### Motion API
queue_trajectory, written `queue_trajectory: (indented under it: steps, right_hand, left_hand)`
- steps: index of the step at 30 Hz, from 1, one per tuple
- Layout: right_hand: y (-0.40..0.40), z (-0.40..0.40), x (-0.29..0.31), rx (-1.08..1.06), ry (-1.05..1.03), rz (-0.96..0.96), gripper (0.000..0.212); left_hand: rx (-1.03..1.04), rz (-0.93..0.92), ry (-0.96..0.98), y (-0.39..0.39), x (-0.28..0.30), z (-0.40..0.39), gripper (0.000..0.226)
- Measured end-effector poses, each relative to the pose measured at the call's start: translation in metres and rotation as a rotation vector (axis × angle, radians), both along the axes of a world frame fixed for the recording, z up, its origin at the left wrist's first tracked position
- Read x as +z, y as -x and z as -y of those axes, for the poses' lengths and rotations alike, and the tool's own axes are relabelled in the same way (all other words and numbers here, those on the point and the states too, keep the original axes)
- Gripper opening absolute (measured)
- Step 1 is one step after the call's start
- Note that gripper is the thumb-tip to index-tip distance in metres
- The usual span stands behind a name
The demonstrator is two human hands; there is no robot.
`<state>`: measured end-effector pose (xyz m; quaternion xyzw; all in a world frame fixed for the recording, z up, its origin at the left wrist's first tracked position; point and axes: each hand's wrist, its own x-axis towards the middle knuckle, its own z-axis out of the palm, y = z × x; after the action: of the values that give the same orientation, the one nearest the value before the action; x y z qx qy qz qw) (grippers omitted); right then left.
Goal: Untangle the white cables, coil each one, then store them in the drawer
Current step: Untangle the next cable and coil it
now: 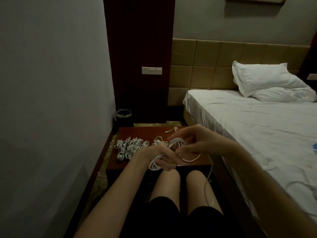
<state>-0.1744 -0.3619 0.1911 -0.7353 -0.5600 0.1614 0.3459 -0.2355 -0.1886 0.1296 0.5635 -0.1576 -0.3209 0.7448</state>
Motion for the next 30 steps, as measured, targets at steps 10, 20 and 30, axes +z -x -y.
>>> queue_trajectory:
  steps: [10, 20, 30]
  right_hand:
    - [-0.013, 0.007, -0.021, -0.266, -0.297, 0.063, 0.015]
    - [-0.002, 0.004, 0.005, -0.359, -0.086, 0.409, 0.021]
    - [-0.007, -0.034, -0.042, -0.406, -0.19, 0.109, 0.038]
  left_hand:
    - [0.569, 0.288, -0.591, 0.015, 0.012, 0.006, 0.054]
    - [0.973, 0.629, -0.662, 0.015, 0.014, 0.004, 0.039]
    - [1.154, 0.926, -0.729, 0.01, 0.04, 0.012, 0.048]
